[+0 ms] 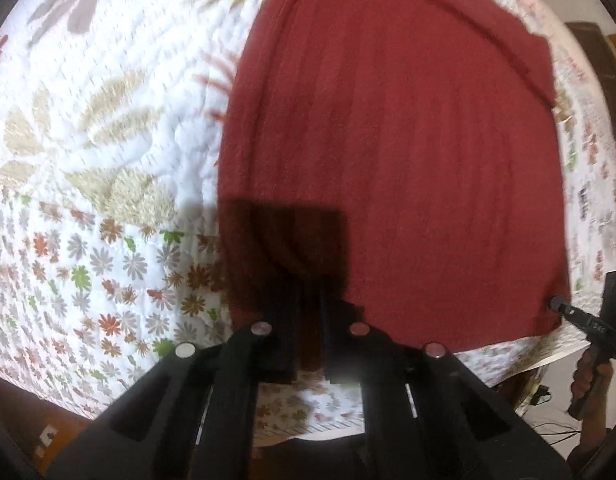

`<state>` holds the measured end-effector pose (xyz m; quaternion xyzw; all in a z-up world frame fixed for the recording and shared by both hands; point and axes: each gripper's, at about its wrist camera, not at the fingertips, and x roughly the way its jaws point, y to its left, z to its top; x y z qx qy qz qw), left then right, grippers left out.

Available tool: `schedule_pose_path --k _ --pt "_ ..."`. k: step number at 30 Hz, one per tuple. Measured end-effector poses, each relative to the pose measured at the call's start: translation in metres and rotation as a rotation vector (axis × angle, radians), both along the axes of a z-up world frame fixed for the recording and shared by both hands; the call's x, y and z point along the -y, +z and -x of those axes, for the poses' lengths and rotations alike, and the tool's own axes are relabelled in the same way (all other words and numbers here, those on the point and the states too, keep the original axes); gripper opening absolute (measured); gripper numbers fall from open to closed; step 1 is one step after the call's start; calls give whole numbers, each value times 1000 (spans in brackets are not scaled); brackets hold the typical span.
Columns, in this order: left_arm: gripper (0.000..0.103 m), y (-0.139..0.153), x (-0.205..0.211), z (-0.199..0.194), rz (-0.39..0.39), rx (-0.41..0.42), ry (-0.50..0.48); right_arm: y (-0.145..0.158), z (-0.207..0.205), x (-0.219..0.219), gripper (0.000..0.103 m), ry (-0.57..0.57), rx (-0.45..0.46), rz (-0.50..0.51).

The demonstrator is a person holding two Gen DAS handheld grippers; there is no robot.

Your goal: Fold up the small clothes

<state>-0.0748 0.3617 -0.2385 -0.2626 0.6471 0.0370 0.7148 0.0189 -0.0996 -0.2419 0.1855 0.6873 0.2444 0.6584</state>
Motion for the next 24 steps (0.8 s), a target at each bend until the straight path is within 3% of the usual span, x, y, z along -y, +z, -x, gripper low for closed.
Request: schedule_pose_path --k 6,10,17,24 --pt "4 48 -25 -18 38 121 56 38 -21 7 6 -47 60 -102" --pt "4 58 -48 -45 34 180 70 56 -50 3 6 -54 104 -138" --pt "4 72 -49 -65 3 221 68 77 -107 -6 6 -59 151 -157" --pt "4 70 -40 -68 12 202 59 77 -100 -6 6 -50 135 -170"
